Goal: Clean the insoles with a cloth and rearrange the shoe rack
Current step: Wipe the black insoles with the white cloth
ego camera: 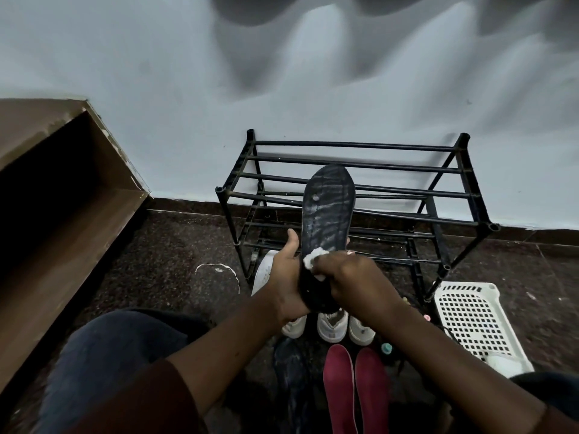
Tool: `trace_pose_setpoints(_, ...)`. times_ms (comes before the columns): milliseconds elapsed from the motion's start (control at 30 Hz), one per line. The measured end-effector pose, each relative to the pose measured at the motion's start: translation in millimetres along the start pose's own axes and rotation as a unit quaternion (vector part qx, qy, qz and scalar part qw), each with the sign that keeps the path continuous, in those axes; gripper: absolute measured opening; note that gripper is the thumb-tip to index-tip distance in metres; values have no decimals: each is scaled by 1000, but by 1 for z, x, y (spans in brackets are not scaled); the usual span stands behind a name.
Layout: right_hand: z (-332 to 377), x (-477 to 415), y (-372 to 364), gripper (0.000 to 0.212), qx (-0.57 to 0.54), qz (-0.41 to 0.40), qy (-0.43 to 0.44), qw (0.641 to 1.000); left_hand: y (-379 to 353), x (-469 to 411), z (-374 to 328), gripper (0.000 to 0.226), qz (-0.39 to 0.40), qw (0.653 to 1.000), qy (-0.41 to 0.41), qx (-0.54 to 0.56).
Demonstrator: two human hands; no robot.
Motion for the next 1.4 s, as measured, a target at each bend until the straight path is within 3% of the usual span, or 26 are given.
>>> trace_pose_setpoints(133,10,3,13,26,-17,-54,7,998,-5,3,2,86,-5,1000,0,-11)
trace_pose_setpoints(333,42,16,2,32,-43,-12,112,993,1,5,-30,75,-28,996,-79,17)
trace_pose_setpoints(500,20,8,3,27,29,-27,59,997,3,4,-19,76,-32,998,-47,22)
trace_pose_setpoints(600,17,7,7,26,17,-63,30,997,2,3,-7,81,-28,999,-18,-2)
trace_pose_setpoints(767,36,18,1,26,-55,-55,81,994,6,4,-25,70,-40,996,-74,44)
trace_pose_setpoints(900,34,21,-1,34,-26,-20,118,992,8,4,-33,76,-33,996,-78,31)
trace_pose_setpoints(1067,8,13,-3,33,54,-43,35,997,4,4,-33,77,-16,996,-76,37)
trace_pose_setpoints(1200,2,10,4,31,24,-72,-5,997,4,3,-24,86,-8,999,-38,11)
trace_pose_setpoints(1400,27,15,-3,24,-64,-42,43,996,4,1,-23,75,-21,997,-61,29)
Point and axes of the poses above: each hand's wrist, its own x-axis away from the middle knuckle, its own y-axis out of the back of the hand, z = x × y, the point moved 10 cm from there along -x, towards the middle knuckle, and after that the axes turned 3 degrees about -z, right-handed, at the moved point
